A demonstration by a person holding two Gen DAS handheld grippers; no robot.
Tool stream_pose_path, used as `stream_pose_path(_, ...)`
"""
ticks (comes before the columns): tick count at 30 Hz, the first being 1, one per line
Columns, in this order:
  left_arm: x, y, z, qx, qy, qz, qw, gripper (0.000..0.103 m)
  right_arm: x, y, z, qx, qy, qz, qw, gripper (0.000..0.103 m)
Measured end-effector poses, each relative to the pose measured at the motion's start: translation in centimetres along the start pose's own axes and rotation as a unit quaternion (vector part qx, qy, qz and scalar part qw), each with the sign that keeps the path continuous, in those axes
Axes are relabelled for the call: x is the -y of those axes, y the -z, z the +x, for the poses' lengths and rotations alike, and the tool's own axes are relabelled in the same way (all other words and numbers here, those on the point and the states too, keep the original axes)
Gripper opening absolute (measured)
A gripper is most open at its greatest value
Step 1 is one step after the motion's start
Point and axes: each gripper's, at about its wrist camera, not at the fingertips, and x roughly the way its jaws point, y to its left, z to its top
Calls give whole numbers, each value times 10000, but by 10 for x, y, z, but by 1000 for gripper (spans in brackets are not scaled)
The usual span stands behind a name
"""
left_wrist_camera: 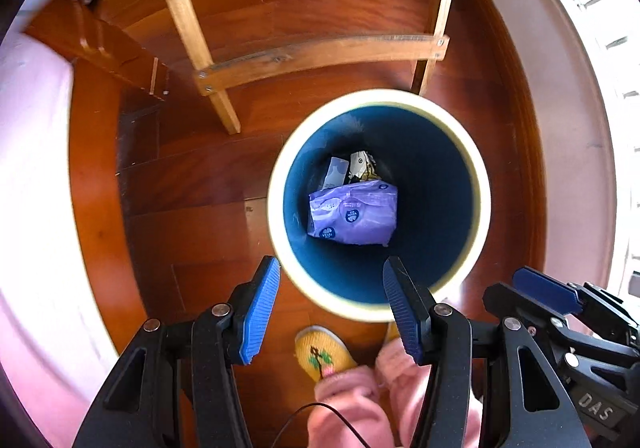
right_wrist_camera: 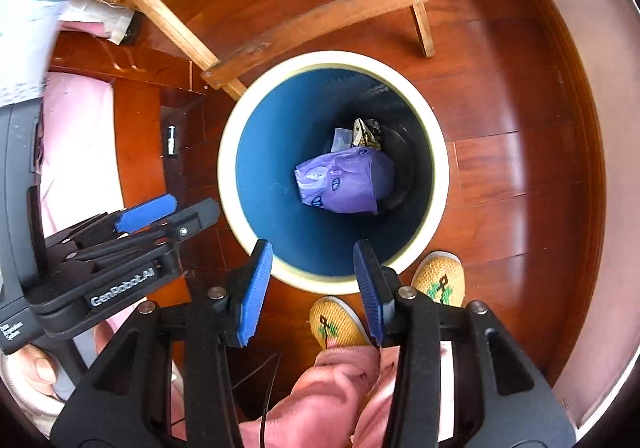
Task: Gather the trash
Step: 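Raise both tools from the bin back toward the table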
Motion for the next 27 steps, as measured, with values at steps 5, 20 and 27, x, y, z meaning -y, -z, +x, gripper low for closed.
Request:
stream_pose_path(5,4,16,-90,255,86,-15,9996,55,-29,10,-64,212,26,-35,9998,39)
stream_pose_path(20,17,68,-367,1324,380,468,9894,58,-149,52,-301,1167,144,-594,9913,39)
stream_pose_path(27,15,75,-451,1901,481,579,9789,60,-193,73,-376,1536,145,-854,9843,39)
